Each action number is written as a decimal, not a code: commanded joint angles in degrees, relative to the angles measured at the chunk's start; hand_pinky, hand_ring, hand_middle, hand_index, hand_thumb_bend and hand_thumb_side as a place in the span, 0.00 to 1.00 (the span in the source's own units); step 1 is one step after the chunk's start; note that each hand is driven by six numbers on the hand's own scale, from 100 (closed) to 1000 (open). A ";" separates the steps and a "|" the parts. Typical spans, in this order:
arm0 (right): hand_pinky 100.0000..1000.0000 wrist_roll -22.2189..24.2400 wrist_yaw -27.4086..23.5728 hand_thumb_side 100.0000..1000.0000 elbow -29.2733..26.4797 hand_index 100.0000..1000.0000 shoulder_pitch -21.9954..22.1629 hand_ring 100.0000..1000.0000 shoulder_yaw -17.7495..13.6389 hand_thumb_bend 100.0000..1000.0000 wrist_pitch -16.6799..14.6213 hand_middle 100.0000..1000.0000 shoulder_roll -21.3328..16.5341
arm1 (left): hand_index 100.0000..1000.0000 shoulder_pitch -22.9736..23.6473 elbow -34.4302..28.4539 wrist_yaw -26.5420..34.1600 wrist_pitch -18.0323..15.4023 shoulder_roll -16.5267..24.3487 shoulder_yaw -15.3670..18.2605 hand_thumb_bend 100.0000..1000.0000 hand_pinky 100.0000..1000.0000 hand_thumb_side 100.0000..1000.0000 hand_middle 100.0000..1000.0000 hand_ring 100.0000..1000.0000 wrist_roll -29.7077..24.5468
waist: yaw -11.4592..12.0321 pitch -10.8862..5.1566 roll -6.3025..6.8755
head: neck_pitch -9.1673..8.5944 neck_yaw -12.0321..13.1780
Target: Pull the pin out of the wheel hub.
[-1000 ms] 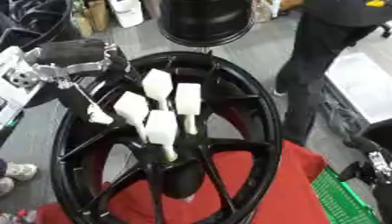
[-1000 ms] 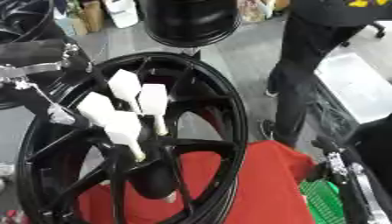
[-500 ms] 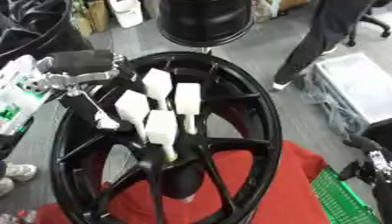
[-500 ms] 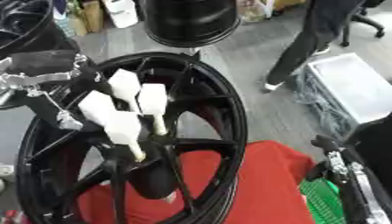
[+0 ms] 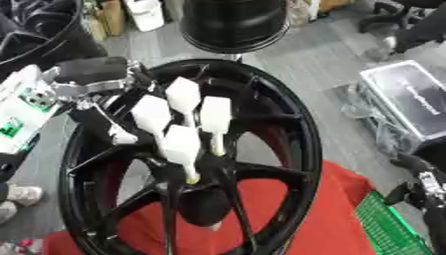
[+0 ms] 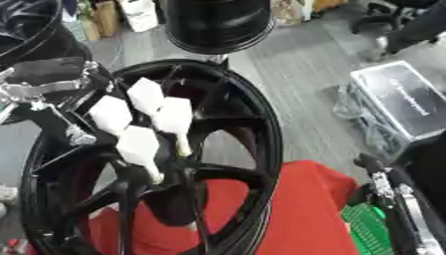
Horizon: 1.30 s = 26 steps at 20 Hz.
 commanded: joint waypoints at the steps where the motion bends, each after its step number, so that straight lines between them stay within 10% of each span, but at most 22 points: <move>1: 0.39 0.02 -0.20 0.85 -0.53 0.83 -0.20 0.35 -0.37 0.00 -0.12 0.77 -0.60 | 0.54 -1.32 -1.45 2.96 -19.96 2.40 1.78 0.04 0.57 0.15 0.31 0.24 -19.95 | 0.10 -1.21 -0.55 | -0.61 -0.25; 12: 0.39 -0.38 -0.25 0.80 -0.58 0.83 0.43 0.35 -1.07 0.00 -0.33 0.77 -0.24 | 0.54 2.70 -7.88 12.93 -19.96 8.55 10.47 0.00 0.59 0.12 0.31 0.24 -16.08 | 1.45 -1.73 -1.55 | -0.44 -1.40; 26: 0.39 -2.37 0.04 0.76 -0.76 0.84 0.43 0.35 -3.48 0.00 -0.49 0.77 1.14 | 0.68 22.56 -4.00 20.00 -12.77 18.76 26.67 0.01 0.61 0.17 0.44 0.33 -13.35 | 7.64 -1.06 -3.12 | -0.38 -3.65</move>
